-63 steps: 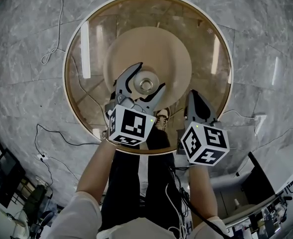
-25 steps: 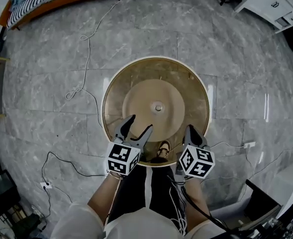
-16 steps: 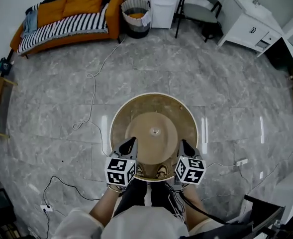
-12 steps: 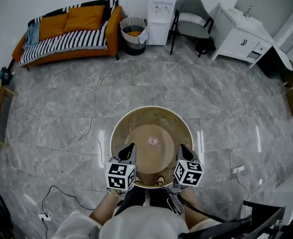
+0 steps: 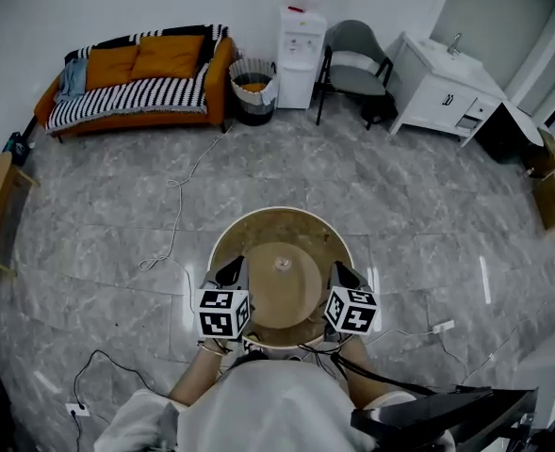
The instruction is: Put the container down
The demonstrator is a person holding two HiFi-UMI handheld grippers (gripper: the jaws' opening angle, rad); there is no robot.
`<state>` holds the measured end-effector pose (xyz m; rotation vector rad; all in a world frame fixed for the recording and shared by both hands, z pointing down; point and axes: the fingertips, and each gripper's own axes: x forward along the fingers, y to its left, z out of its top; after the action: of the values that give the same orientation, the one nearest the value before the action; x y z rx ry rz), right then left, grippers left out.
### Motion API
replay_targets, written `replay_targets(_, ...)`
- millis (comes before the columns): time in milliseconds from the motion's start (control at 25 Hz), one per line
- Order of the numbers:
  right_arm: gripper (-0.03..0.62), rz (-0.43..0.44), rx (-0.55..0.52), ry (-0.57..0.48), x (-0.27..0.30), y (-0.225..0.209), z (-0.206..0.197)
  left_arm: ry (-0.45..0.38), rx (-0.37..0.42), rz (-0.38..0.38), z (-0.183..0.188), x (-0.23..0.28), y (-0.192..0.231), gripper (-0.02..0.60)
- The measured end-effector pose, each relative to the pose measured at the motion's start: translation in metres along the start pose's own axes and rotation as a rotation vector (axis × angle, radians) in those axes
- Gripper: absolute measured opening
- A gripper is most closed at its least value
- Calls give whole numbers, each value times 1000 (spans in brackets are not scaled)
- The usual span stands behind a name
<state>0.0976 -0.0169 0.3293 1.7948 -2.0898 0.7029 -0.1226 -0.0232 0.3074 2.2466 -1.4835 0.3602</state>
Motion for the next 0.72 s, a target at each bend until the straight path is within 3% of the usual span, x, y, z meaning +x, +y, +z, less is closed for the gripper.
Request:
replay_targets(400, 23, 61, -30, -1, -23, -18, 4, -39, 8, 98, 15, -23, -27, 8)
replay_targets(720, 23, 97, -122, -41, -40, -7, 17, -44, 12, 96, 11, -28, -49, 8)
